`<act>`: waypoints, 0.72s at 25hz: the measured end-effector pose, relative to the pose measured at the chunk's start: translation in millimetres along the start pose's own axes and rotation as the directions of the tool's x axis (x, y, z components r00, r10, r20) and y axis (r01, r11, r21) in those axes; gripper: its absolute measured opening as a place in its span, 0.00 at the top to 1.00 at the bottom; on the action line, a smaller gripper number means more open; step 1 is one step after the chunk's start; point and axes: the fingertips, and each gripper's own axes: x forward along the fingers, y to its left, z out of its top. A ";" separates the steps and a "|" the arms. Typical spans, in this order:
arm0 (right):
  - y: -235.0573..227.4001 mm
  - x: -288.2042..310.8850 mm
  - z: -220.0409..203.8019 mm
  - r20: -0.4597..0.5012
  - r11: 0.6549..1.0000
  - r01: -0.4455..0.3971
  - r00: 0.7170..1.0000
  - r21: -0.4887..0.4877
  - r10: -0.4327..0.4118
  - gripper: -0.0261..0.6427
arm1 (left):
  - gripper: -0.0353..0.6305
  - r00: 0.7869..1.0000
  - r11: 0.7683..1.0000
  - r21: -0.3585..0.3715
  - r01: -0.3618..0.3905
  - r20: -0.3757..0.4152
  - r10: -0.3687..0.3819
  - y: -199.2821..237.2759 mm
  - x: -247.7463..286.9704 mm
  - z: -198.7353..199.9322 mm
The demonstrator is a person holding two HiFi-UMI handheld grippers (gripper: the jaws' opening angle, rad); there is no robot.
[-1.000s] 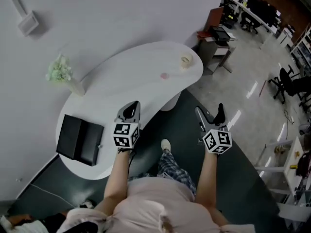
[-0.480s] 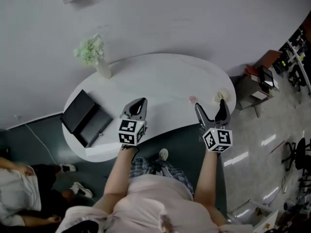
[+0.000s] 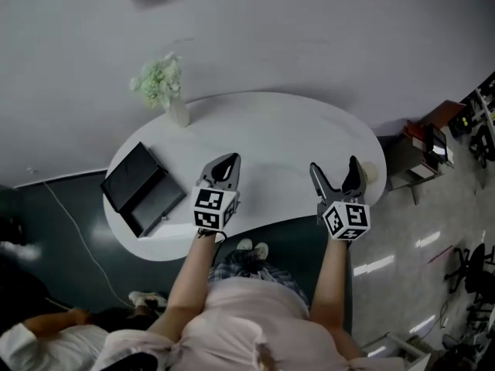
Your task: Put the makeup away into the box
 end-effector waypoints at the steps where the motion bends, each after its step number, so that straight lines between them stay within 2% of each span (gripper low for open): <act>1: -2.3 2.3 -1.6 -0.007 1.000 0.000 1.000 -0.001 0.000 0.20 | 0.91 1.000 1.000 0.003 0.005 -0.003 -0.005 -1.2 5.8 0.2; 5: -19.0 15.0 -13.1 -0.045 1.000 0.013 0.999 0.006 -0.013 0.20 | 0.91 0.999 0.999 0.013 0.032 -0.006 -0.032 -7.5 33.0 3.8; 12: -44.8 30.1 -49.0 -0.155 0.999 0.043 0.987 0.020 -0.039 0.20 | 0.91 0.994 0.996 0.002 0.084 -0.064 -0.084 -23.7 79.6 -8.1; 18: -63.7 32.8 -96.5 -0.278 0.995 0.089 0.958 0.049 -0.072 0.20 | 0.91 0.981 0.990 -0.019 0.140 -0.129 -0.141 -47.2 120.8 -32.3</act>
